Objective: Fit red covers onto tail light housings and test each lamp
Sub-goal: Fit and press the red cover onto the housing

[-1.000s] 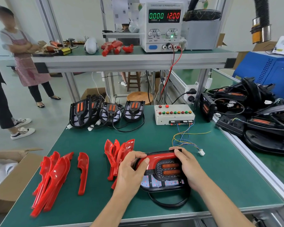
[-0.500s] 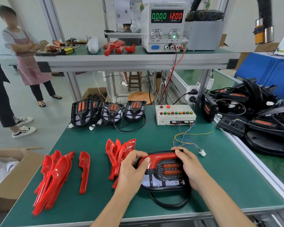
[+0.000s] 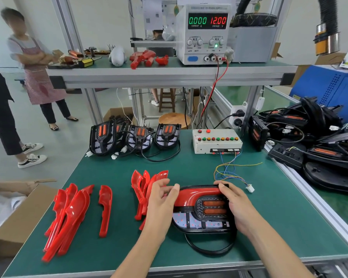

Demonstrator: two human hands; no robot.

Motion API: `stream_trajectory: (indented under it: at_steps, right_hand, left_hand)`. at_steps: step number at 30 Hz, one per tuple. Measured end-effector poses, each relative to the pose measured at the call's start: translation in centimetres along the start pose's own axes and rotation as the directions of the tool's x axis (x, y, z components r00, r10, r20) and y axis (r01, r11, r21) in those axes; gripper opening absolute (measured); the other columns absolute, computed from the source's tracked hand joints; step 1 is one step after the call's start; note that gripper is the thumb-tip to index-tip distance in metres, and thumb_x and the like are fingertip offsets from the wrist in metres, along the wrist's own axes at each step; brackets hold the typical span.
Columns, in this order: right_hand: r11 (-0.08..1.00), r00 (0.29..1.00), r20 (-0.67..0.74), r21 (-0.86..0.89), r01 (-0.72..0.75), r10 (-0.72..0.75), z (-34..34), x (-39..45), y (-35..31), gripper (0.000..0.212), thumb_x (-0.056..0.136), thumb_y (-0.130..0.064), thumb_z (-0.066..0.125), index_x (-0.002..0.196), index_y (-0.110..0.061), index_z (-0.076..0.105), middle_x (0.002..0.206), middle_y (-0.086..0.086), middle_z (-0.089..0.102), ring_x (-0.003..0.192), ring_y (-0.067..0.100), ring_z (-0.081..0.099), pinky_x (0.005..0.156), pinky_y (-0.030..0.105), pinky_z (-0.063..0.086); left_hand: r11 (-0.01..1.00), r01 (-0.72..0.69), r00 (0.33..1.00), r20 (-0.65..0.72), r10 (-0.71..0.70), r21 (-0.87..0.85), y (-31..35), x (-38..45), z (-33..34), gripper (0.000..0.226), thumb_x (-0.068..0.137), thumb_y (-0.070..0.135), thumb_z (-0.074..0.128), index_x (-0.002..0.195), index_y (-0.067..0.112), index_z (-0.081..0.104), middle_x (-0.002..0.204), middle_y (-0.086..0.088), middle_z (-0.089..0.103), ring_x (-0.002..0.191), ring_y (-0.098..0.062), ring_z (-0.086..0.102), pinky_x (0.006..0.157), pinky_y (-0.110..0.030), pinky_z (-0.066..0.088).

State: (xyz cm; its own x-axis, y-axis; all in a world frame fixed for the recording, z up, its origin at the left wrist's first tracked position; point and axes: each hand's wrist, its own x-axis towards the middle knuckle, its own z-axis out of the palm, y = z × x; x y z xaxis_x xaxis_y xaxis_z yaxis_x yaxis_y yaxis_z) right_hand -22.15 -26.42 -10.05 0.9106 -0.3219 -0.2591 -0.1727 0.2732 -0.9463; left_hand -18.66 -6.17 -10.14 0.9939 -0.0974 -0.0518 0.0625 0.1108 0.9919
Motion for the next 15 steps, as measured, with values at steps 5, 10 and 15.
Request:
stream_trajectory:
  at_steps: [5, 10, 15]
  right_hand:
    - [0.999, 1.000, -0.002, 0.045, 0.005, -0.005, 0.1, -0.3, -0.1, 0.016, 0.104, -0.018, 0.055, 0.103, -0.014, 0.069, 0.084, 0.011, 0.073, 0.073, 0.030, 0.071, 0.067, 0.044, 0.063]
    - [0.998, 1.000, -0.002, 0.061, 0.023, -0.023, -0.1, -0.4, 0.0, 0.015, 0.104, -0.019, 0.055, 0.101, -0.014, 0.069, 0.086, 0.011, 0.073, 0.074, 0.030, 0.071, 0.067, 0.044, 0.063]
    - [0.998, 1.000, 0.009, 0.065, 0.017, -0.018, -0.4, -0.3, 0.0, 0.016, 0.103, -0.021, 0.056, 0.103, -0.014, 0.070, 0.088, 0.012, 0.075, 0.075, 0.027, 0.074, 0.061, 0.040, 0.061]
  left_hand:
    - [0.982, 0.058, 0.992, 0.100, -0.077, 0.181, -0.1, 0.3, 0.7, 0.032, 0.100, 0.042, 0.062, 0.087, 0.014, 0.071, 0.078, 0.007, 0.071, 0.071, -0.007, 0.061, 0.071, -0.019, 0.050]
    - [0.992, 0.093, 0.992, 0.076, -0.099, 0.086, 0.2, 0.6, 1.4, 0.026, 0.100, 0.032, 0.065, 0.086, 0.010, 0.073, 0.073, 0.004, 0.072, 0.066, -0.005, 0.063, 0.063, -0.014, 0.051]
    - [0.991, 0.041, 0.991, 0.120, -0.056, 0.124, 0.1, 0.2, 1.2, 0.037, 0.100, 0.045, 0.061, 0.076, 0.017, 0.068, 0.070, 0.007, 0.063, 0.067, -0.008, 0.052, 0.069, -0.025, 0.045]
